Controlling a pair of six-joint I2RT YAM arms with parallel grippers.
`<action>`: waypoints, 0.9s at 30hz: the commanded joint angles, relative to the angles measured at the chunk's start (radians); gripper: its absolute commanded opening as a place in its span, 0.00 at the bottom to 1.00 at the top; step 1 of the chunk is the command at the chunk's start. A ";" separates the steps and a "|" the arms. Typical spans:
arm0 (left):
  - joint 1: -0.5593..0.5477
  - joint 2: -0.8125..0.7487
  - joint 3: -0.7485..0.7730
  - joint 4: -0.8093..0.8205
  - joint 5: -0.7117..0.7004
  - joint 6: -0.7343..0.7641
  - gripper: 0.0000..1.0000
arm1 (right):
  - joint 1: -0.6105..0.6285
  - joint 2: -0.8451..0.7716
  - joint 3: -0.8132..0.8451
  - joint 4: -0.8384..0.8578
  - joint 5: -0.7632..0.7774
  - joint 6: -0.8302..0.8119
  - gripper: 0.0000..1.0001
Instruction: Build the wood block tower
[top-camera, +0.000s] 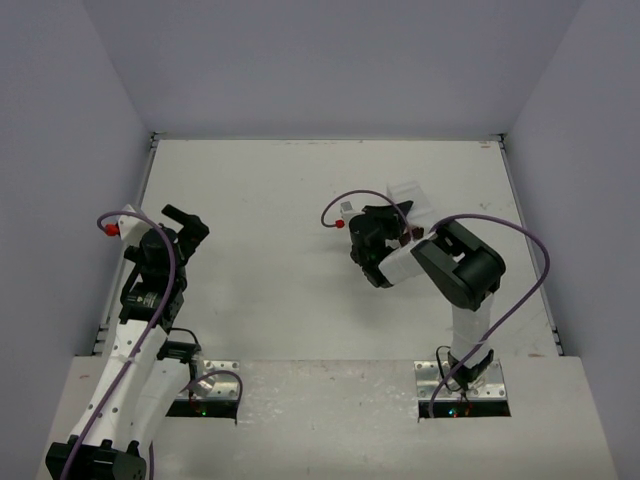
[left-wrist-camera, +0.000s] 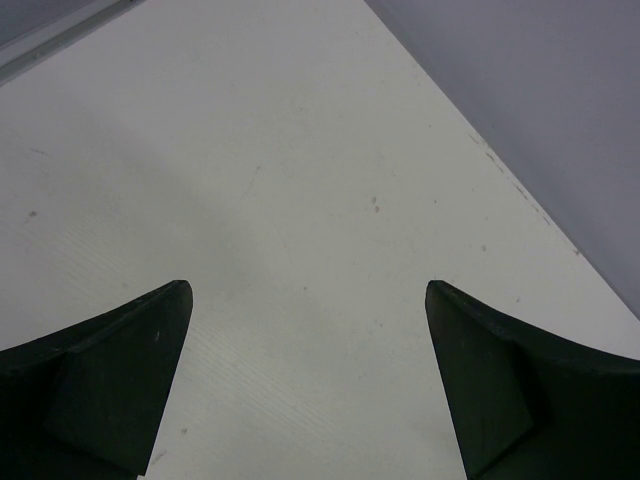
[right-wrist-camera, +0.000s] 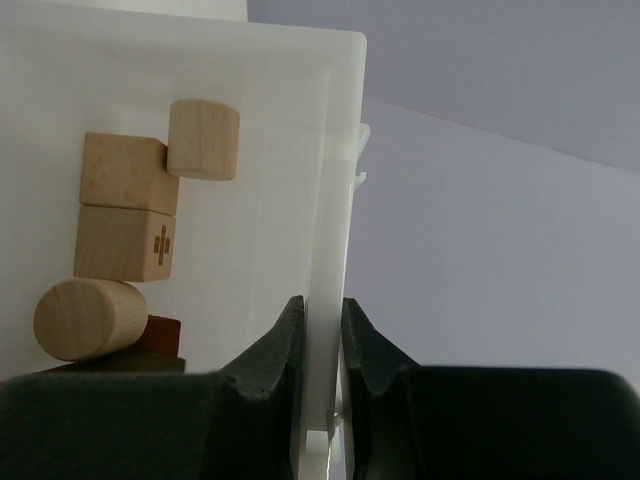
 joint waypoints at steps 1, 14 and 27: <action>0.010 -0.010 0.018 0.023 -0.008 0.000 1.00 | 0.029 0.036 0.003 0.323 0.052 -0.202 0.00; 0.008 -0.023 0.017 0.017 -0.011 0.004 1.00 | 0.048 0.191 0.021 0.689 0.033 -0.548 0.00; 0.008 -0.030 0.017 0.017 -0.008 0.006 1.00 | 0.050 0.160 0.034 0.680 0.043 -0.496 0.00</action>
